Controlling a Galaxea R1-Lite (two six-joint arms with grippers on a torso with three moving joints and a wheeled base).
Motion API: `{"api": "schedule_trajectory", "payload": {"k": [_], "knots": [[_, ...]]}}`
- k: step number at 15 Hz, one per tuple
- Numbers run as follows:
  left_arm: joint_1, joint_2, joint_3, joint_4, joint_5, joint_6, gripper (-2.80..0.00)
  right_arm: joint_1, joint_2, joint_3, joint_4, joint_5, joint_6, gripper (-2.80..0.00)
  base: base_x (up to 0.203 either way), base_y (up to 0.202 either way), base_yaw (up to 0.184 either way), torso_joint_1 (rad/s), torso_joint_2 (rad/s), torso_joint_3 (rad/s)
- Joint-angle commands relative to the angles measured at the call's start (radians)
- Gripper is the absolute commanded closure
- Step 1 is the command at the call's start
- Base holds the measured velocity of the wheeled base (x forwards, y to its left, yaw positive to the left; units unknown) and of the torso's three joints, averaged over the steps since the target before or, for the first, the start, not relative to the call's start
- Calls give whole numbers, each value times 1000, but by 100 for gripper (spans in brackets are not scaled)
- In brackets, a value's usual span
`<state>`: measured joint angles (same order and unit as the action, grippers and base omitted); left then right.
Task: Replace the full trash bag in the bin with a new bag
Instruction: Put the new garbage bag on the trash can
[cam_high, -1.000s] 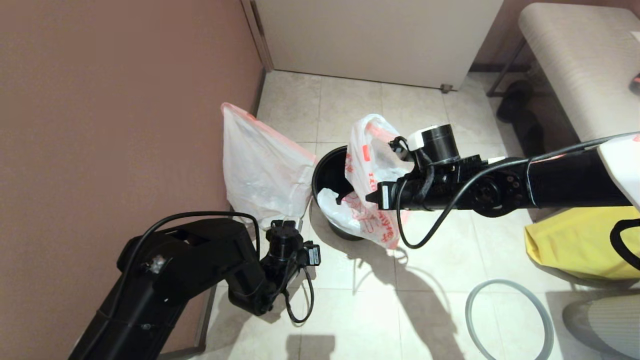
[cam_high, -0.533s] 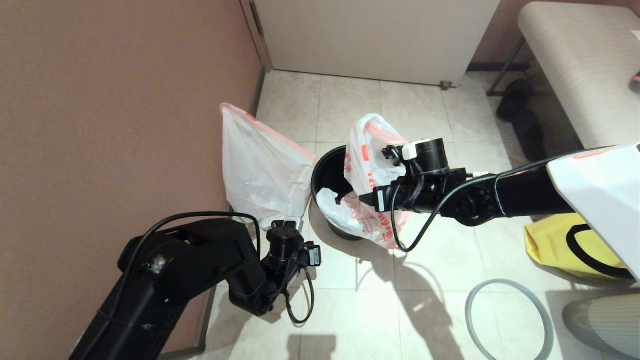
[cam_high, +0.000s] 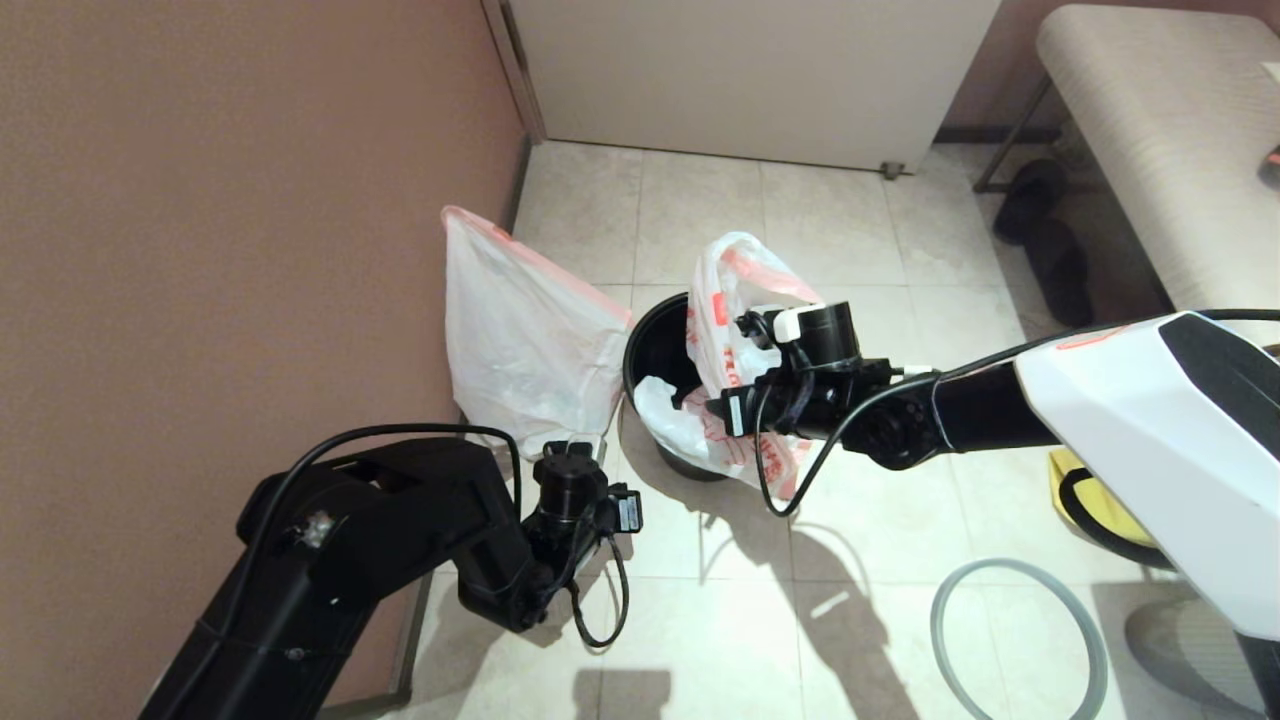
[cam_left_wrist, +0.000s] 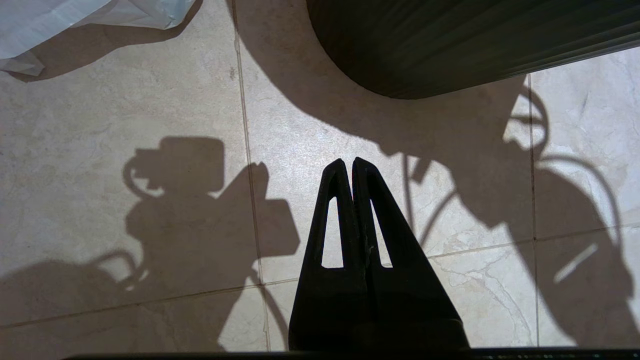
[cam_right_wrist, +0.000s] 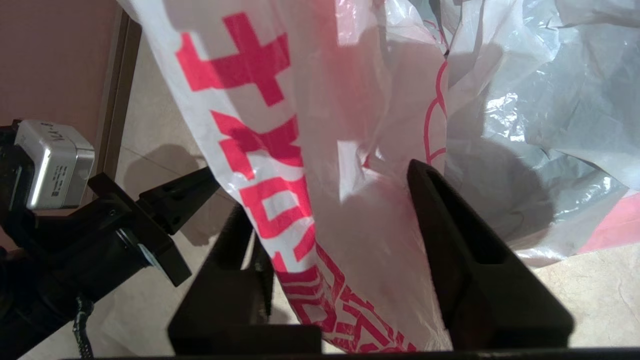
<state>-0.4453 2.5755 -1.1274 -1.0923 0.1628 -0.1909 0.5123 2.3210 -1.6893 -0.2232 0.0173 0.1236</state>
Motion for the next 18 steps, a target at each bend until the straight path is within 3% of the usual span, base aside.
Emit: {"api": "schedule_trajectory", "payload": {"k": [1,6,8,18], "knots": [[0,2,0,-6,1,-2,0,8,32,-30,1,0,0,0,0,0,0,0,0,0],[-1,2,0,-6,1,-2,0,20,49,-204,7,-8,11,0,0,0,0,0,0,0],[0,2,0,-6,1,-2,0,27,23,-268,-1,-61,19,0,0,0,0,0,0,0],[-1,2,2,-7,2,-2,0,-25,-72,-273,-72,-96,-39,0,0,0,0,0,0,0]]}}
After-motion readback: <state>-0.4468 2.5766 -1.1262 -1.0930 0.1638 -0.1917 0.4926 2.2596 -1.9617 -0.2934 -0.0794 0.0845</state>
